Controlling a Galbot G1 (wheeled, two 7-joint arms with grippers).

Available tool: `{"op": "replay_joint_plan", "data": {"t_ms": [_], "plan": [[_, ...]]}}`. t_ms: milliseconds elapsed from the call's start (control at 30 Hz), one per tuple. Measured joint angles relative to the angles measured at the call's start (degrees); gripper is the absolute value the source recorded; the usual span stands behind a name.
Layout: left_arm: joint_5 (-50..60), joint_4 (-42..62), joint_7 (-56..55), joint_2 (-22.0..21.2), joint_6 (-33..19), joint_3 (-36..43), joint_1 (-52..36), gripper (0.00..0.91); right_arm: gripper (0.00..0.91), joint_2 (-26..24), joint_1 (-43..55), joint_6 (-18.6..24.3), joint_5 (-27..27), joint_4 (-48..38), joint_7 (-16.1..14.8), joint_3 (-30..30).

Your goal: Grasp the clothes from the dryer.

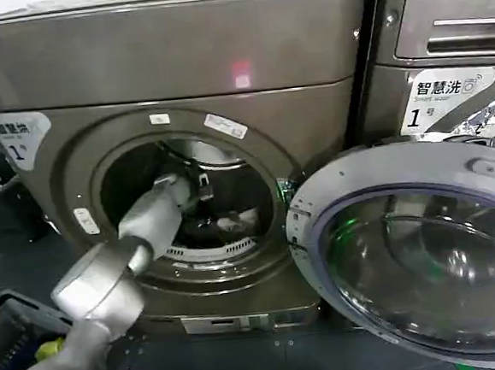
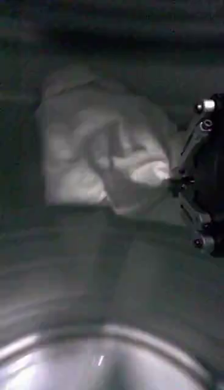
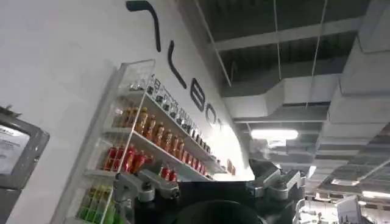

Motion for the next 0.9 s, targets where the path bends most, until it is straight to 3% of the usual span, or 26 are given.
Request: {"op": "replay_joint_plan", "data": {"t_ms": [300,633,900], "plan": [[-9.1,-21.0,-17.7,0.2,0.5,-19.0,13.9,0.0,0.907,0.1,-0.4,1.5,0.3,0.2,0.0,-0.2],[-11.3,-43.4,-39.8,-3.3,-8.1,-35.4,31.3,0.0,0.907,0.2,-0.5,4.8,0.3,0.1,0.1,-0.3],[-8.9,-53.3,-49.1,-6.0,-13.6,-40.2,41.0,0.0,0.907,-0.2,-0.7,7.0,0.7,-0.7,0.2,0.4]]}}
